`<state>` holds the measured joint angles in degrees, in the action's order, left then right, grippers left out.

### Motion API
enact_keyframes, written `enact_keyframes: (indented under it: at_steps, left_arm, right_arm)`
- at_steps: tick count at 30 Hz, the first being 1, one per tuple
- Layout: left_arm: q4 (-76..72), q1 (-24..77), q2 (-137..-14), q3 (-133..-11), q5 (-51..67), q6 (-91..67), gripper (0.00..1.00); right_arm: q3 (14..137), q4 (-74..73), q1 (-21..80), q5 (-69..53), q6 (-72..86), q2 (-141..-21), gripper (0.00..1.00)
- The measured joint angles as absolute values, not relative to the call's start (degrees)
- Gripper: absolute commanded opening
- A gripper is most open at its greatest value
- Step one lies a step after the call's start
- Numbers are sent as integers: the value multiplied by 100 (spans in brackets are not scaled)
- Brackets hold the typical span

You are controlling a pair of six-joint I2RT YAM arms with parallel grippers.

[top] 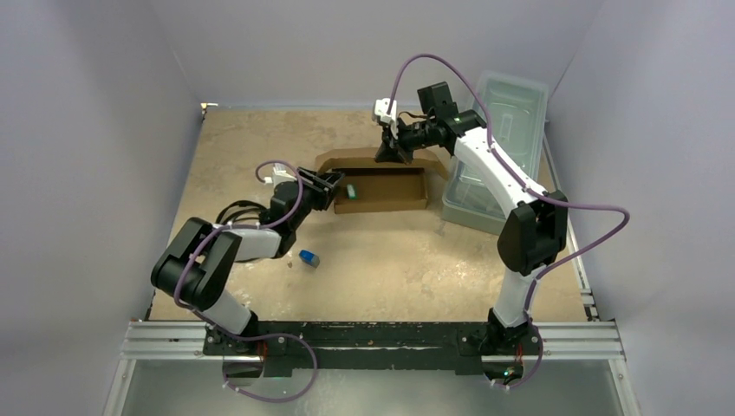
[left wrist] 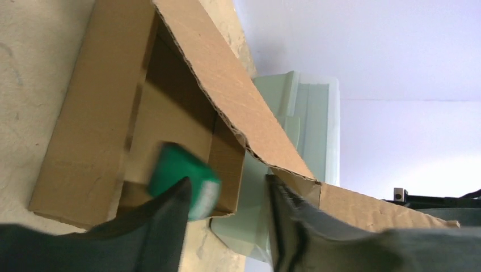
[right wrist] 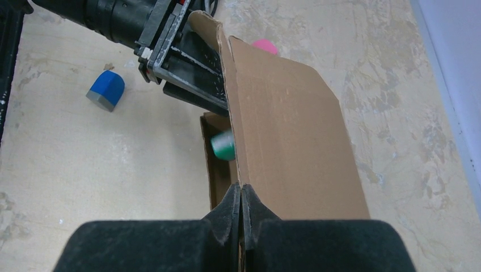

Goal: Fold the paper box

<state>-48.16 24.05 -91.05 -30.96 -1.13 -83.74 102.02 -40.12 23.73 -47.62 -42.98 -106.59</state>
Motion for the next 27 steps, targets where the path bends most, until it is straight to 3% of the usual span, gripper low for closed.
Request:
enact_keyframes:
  at_steps: [3,10,12,16,18,22,27]
  left_arm:
    - [-4604,2408,-9004,-3098,-204,-8300,68]
    - [-3518,2401,-8388,-3120,-174,-7767,69]
    - [-2740,2401,-8060,-3262,-143,-7380,71]
    - [-482,2403,-7102,-3782,-301,-6860,88]
    - [703,2403,-6759,-4189,-432,-6757,91]
    - [2536,2403,-6412,-4737,-499,-6733,95]
    - [3889,2416,-5983,-4523,-526,-7037,91]
  right_arm:
    - [10186,-3988,2373,-4764,-4274,-10659,0]
    - [10184,-3938,2370,-4779,-4226,-10656,0]
    - [10169,-3929,2373,-4779,-4213,-10654,0]
    - [10132,-3920,2373,-4779,-4193,-10654,0]
    - [10123,-3920,2373,-4772,-4182,-10654,0]
    - [10116,-3920,2373,-4751,-4176,-10654,0]
    - [10112,-3920,2373,-4748,-4163,-10654,0]
